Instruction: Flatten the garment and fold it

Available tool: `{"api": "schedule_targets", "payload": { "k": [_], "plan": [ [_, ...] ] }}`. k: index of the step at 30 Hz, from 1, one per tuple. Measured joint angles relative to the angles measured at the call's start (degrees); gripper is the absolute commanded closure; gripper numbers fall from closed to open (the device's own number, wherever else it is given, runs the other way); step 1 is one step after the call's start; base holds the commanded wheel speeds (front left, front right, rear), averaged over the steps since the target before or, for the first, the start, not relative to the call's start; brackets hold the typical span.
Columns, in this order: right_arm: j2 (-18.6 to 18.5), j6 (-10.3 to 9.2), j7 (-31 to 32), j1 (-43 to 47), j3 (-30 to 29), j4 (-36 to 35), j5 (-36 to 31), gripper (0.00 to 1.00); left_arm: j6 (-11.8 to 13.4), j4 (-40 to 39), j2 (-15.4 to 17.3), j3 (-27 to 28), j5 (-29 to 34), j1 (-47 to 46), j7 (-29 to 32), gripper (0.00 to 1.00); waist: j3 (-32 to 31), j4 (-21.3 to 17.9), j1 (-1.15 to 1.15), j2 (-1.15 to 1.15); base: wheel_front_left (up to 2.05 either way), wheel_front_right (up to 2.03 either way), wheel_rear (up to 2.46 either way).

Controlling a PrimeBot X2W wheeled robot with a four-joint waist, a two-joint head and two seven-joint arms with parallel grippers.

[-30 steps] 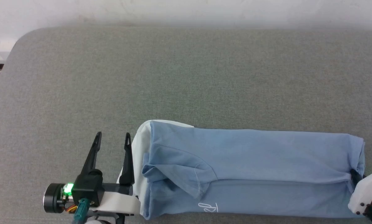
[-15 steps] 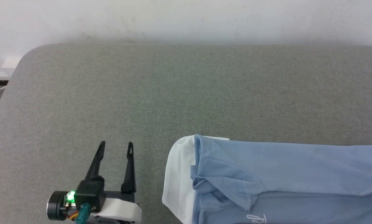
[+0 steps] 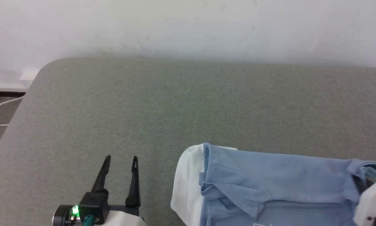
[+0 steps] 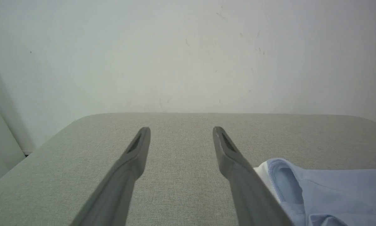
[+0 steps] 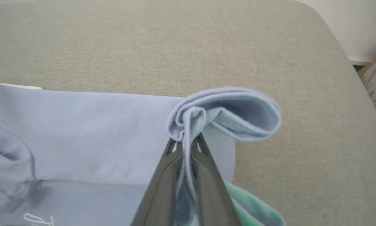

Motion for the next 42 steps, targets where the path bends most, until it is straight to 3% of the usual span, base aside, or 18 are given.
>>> {"api": "schedule_targets", "payload": {
  "k": [7, 13, 19, 28, 29, 30, 31, 37, 42],
  "plan": [
    [5.82, -0.05, 7.72, 1.93, 8.55, -11.78, 2.44, 1.00, -0.92, 0.58, -0.15, 0.99, 0.01, 1.76, 0.00, 0.00, -1.28, 3.21, 0.00, 0.00, 0.00, 0.00, 0.00],
    [10.59, -0.05, 9.70, 1.24, 14.66, -13.93, 3.87, 1.00, -1.81, 1.29, -0.19, 1.41, 0.48, 2.52, 0.00, 0.00, -2.06, 6.06, 0.00, 0.00, 0.00, 0.00, 0.00],
    [13.13, -0.05, 8.27, -3.60, 17.64, -10.61, 3.53, 1.00, -2.18, 1.41, -0.29, 1.54, 0.53, 2.51, 0.00, 0.00, -2.15, 8.98, 0.00, 0.00, 0.00, 0.00, 0.00],
    [13.97, -0.05, 4.91, -8.94, 20.96, 0.83, 1.22, 1.00, -2.71, 1.70, -0.43, 1.56, 0.87, 2.38, 0.00, 0.00, 0.08, 12.24, 0.01, 0.00, 0.00, 0.00, 0.00],
    [14.01, -0.05, 4.28, -9.55, 21.36, 2.10, 0.79, 0.91, -2.71, 1.75, -0.47, 1.55, 0.87, 2.33, 0.00, 0.00, 0.47, 12.40, 0.01, 0.00, 0.00, 0.00, 0.00],
    [14.02, -0.05, 3.56, -10.16, 22.01, 3.23, 0.35, 0.40, -2.71, 1.83, -0.51, 1.51, 0.87, 2.20, 0.00, 0.00, 0.87, 12.55, 0.01, 0.00, 0.00, 0.00, 0.00],
    [13.97, -0.05, 3.10, -10.77, 22.85, 4.33, 0.32, 0.00, -2.71, 1.90, -0.52, 1.45, 0.87, 2.01, 0.00, 0.00, 1.23, 12.69, 0.01, 0.00, 0.00, 0.00, 0.00],
    [14.26, -0.05, 2.01, -13.17, 31.78, 6.59, 5.59, 0.00, -2.65, 2.22, -0.62, 1.41, 0.88, 0.93, 0.00, 0.00, 2.75, 12.77, 0.02, 0.00, 0.00, 0.00, 0.00],
    [13.25, -0.05, -0.63, -15.21, 34.15, 6.59, 7.73, 0.00, -2.65, 2.58, -0.67, 1.54, 0.96, 0.05, 0.00, 0.00, 2.66, 11.27, 0.02, 0.00, 0.00, 0.00, 0.00]
  ]
}}
